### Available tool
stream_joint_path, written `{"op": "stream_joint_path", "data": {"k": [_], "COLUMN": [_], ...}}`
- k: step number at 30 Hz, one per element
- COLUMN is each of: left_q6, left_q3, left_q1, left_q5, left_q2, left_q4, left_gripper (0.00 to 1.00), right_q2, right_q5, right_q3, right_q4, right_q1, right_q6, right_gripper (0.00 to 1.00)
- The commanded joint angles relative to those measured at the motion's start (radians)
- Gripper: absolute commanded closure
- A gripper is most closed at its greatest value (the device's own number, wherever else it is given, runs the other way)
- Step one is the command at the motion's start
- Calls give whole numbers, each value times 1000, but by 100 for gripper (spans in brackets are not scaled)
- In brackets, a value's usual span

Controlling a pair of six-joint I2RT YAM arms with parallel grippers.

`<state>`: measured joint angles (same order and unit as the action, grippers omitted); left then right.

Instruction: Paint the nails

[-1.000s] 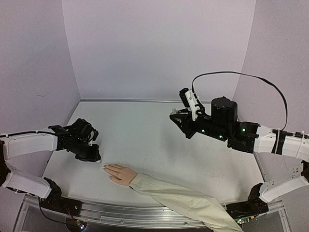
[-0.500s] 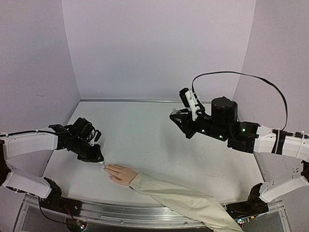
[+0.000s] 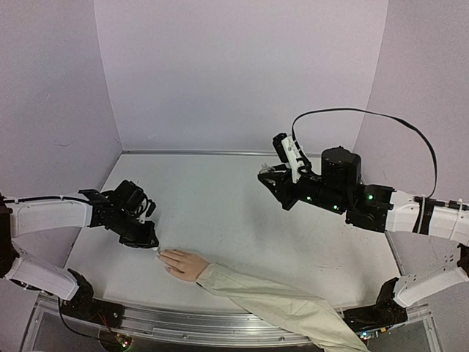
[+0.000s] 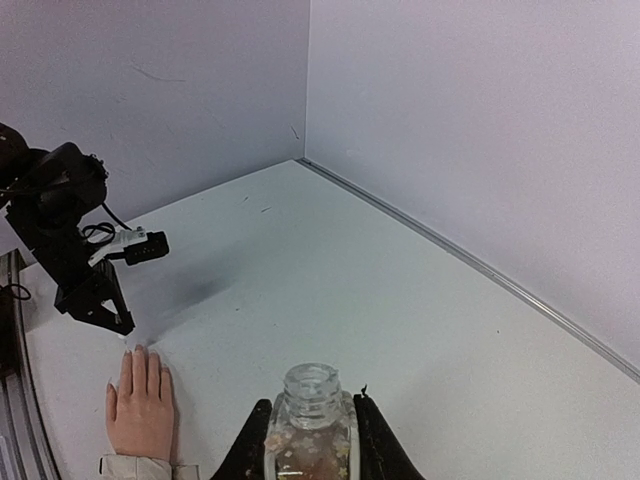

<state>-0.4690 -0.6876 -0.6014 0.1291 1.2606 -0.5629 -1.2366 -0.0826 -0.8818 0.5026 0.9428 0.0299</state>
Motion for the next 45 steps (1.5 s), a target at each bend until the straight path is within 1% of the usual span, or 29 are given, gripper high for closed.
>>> {"op": "stream_joint_path", "data": {"k": [1,15,29,36,41,44,45], "left_q6": [1,3,12,18,2,-23,-27], "left_q3": [-18,-4,-9,-26,-34,-39,-39], "left_q1": [-3,-3,-3,-2,-1,-5,-11], "left_q5": [-13,-32,-108,-180,-136,-42,-35], "left_q2": [11,23,64,35,-35,-49,-50], "left_q4": [41,44,38,1,-18,-15,-13], "left_gripper": [100,100,100,100,100,100,100], "right_q2": [35,28,17,12,20,22,22], "right_q5": [0,0,3,4,2,0,0], "right_q3": [-13,-21,-28,-32,-24,-19,-17], "right_q4": [71,71,71,71,71,71,72], "right_q1": [1,1,1,0,-1,0,0], "right_q6": [-5,-2,-7,-7,-7,-7,-7], "right_gripper": [100,100,100,100,100,100,100]}}
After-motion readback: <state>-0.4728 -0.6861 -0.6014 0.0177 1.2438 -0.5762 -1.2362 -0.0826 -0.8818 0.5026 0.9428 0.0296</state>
